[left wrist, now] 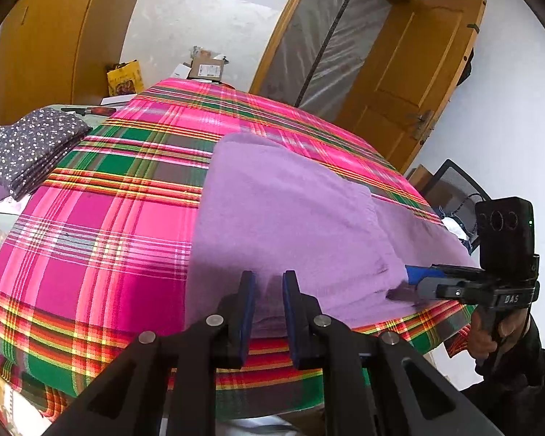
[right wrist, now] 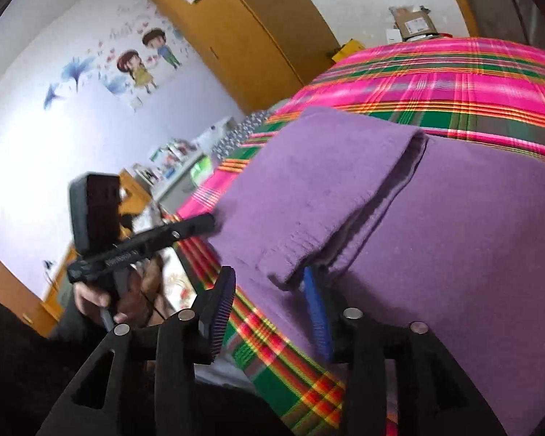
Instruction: Fold clothes
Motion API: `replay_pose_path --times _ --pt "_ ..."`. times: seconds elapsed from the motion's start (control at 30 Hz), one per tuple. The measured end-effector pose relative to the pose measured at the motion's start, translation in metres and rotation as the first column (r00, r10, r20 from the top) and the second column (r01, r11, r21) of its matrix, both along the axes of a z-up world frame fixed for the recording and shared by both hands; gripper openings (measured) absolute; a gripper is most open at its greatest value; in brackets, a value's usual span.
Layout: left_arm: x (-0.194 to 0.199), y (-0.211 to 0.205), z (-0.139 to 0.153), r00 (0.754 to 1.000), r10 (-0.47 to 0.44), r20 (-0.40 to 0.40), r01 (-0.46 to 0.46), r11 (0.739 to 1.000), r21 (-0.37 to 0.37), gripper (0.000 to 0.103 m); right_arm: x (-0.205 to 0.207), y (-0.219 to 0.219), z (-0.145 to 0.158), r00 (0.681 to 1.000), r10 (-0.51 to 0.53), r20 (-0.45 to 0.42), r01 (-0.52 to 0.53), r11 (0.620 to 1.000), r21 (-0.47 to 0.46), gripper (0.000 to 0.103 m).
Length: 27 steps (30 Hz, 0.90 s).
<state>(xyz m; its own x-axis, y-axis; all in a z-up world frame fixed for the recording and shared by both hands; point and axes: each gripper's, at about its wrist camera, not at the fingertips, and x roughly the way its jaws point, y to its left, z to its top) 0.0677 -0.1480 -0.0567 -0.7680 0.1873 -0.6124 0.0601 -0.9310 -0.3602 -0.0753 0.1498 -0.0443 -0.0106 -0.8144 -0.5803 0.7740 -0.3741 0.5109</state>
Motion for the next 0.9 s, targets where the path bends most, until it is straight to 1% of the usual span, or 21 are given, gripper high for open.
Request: replay_pose_path --times 0.07,0.17,0.27,0.37,0.4,0.47,0.5,0.53,0.73,0.9 --pt "0.0 0.0 0.0 1.0 -0.001 -0.001 0.001 1.0 -0.001 0.015 -0.002 0.0 -0.002 1.0 -0.01 0.003 0.01 1.0 0.009 0.044" --pt "0.0 0.001 -0.001 1.0 -0.004 0.002 0.004 1.0 -0.003 0.015 -0.002 -0.004 -0.001 1.0 -0.019 -0.018 0.02 0.999 0.033 0.044" --pt "-0.001 0.001 -0.004 1.0 -0.007 0.007 0.007 1.0 0.001 0.015 0.001 -0.007 0.001 0.998 0.0 -0.06 0.004 0.998 0.055 0.044" --pt "-0.002 0.001 -0.006 1.0 -0.008 0.011 0.008 1.0 0.004 0.015 0.008 -0.011 0.003 0.992 0.027 -0.122 -0.017 0.997 0.082 0.044" --pt "-0.002 0.001 -0.007 1.0 -0.009 0.012 0.008 1.0 0.005 0.015 0.009 -0.013 0.003 0.989 0.031 -0.145 -0.017 0.995 0.094 0.041" --pt "-0.003 0.001 -0.008 1.0 -0.011 0.012 0.011 1.0 0.008 0.015 0.011 -0.013 0.003 0.983 0.024 -0.182 -0.004 0.994 0.11 0.018" --pt "-0.003 0.001 -0.008 1.0 -0.012 0.012 0.012 1.0 0.008 0.015 0.01 -0.012 0.002 0.983 0.021 -0.18 -0.003 0.995 0.104 0.017" --pt "-0.003 0.001 -0.008 1.0 -0.014 0.013 0.014 1.0 0.007 0.015 0.009 -0.01 0.002 0.984 0.018 -0.175 -0.001 0.995 0.095 0.014" --pt "0.0 0.006 -0.006 0.999 -0.046 0.011 0.046 0.999 -0.003 0.015 0.008 -0.001 0.005 0.986 0.004 -0.169 0.007 0.998 0.064 0.011" --pt "0.0 0.007 -0.007 0.999 -0.051 0.011 0.052 0.999 -0.004 0.015 0.005 -0.001 -0.002 0.989 0.001 -0.148 0.01 0.998 0.07 0.011"
